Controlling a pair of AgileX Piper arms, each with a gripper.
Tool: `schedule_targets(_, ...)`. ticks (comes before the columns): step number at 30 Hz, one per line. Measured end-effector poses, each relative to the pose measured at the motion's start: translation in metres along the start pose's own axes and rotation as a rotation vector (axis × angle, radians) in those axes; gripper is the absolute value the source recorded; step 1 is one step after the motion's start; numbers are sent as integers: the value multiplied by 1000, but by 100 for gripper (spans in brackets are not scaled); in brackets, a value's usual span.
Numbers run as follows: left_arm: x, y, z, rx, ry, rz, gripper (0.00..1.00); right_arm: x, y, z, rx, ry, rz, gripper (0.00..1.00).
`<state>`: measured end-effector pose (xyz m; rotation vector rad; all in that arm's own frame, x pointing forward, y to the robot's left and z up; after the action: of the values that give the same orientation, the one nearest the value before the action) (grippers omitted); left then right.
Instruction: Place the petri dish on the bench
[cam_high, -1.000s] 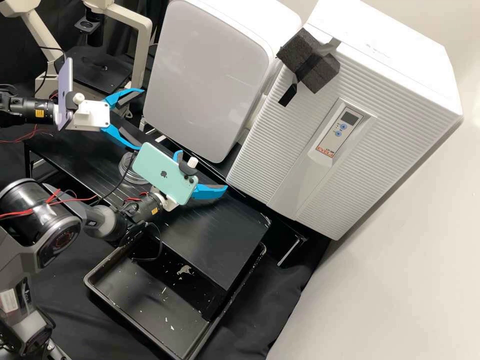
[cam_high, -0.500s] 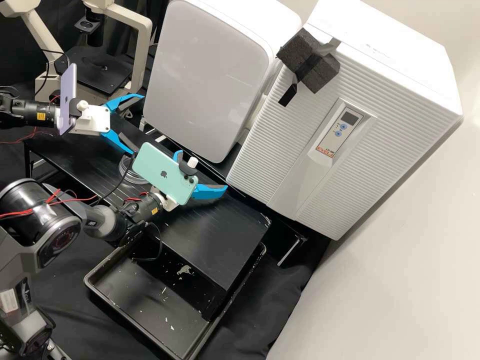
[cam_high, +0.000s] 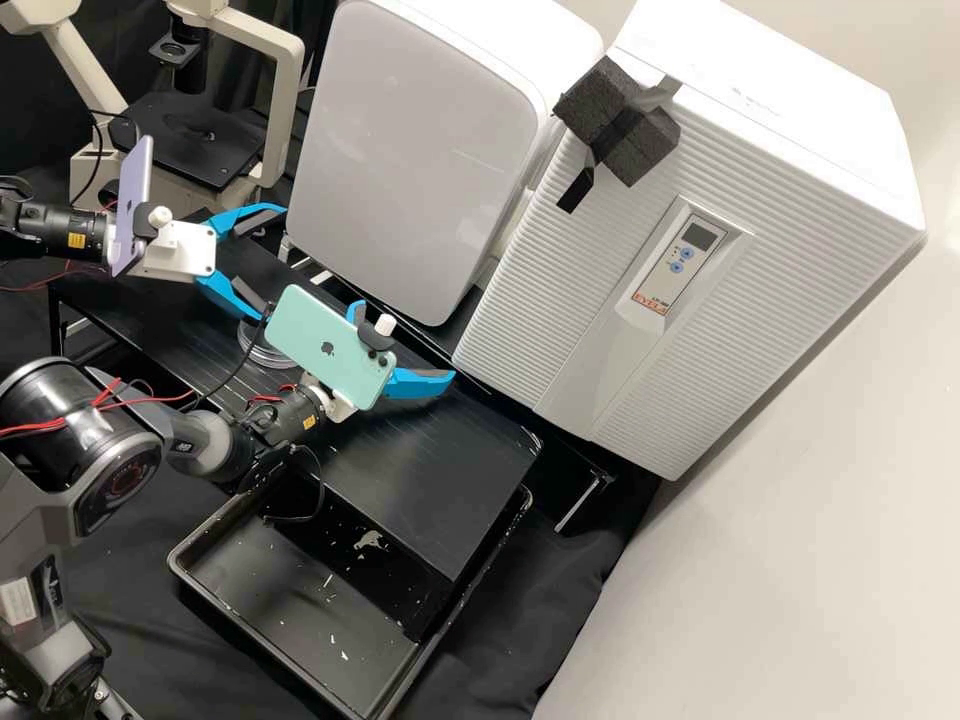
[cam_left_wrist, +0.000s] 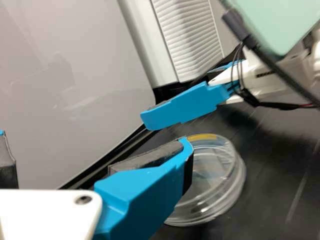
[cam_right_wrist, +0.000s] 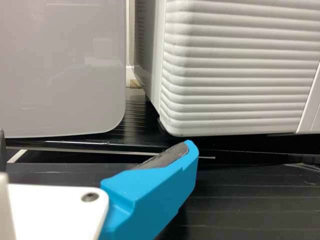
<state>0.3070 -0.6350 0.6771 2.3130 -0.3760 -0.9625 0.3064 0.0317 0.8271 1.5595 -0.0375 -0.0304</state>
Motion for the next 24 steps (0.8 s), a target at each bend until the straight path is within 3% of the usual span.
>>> schedule_targets(16, -11, 10, 3, 17, -28, 19, 100, 0, 0, 0, 0, 0, 0, 100)
schedule_targets(24, -42, 8, -22, -69, 134, 87, 100, 0, 0, 0, 0, 0, 0, 100)
